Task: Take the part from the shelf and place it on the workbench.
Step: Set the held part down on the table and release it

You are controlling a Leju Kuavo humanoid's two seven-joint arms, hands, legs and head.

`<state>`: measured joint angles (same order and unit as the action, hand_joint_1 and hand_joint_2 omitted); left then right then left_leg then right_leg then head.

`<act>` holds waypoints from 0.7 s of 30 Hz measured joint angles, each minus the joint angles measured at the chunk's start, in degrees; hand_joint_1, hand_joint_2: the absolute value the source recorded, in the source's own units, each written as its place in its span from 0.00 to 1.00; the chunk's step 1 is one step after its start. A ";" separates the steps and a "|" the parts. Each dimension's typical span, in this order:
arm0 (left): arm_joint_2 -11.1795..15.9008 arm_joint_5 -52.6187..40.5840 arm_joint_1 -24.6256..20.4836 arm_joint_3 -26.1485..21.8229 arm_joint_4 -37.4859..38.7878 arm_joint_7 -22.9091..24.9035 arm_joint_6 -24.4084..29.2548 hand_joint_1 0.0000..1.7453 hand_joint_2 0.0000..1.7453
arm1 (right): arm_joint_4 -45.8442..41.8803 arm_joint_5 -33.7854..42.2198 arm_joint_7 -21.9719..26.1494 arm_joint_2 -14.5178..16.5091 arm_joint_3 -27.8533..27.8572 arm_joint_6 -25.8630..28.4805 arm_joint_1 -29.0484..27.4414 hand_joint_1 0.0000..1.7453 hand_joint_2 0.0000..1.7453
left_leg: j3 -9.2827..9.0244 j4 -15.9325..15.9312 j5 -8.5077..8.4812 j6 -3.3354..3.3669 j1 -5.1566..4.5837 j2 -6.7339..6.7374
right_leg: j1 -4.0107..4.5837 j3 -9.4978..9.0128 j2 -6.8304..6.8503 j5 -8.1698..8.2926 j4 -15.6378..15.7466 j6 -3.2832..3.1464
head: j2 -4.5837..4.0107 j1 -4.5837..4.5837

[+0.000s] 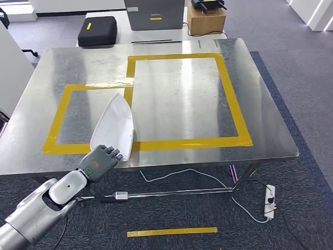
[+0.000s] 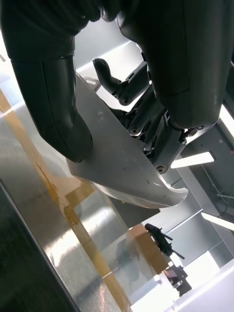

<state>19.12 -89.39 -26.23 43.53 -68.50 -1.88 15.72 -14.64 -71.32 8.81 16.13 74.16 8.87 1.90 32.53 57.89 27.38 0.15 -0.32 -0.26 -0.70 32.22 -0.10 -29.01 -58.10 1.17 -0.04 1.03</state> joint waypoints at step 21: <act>-1.68 4.65 -0.42 -2.44 0.52 3.12 -4.08 0.00 0.00 | 0.22 0.63 0.11 -0.11 0.00 0.26 -0.01 0.00 0.00 | 0.00 0.00 0.00 0.00 0.00 0.00 | 0.00 0.00 0.01 0.00 0.00 0.00 | 0.00 0.02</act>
<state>17.45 -84.74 -26.65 41.10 -67.98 1.24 11.63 -14.43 -70.69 8.92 16.02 74.16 9.14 1.88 32.53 57.89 27.38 0.15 -0.32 -0.26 -0.70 32.22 -0.10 -29.01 -58.10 1.17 -0.04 1.05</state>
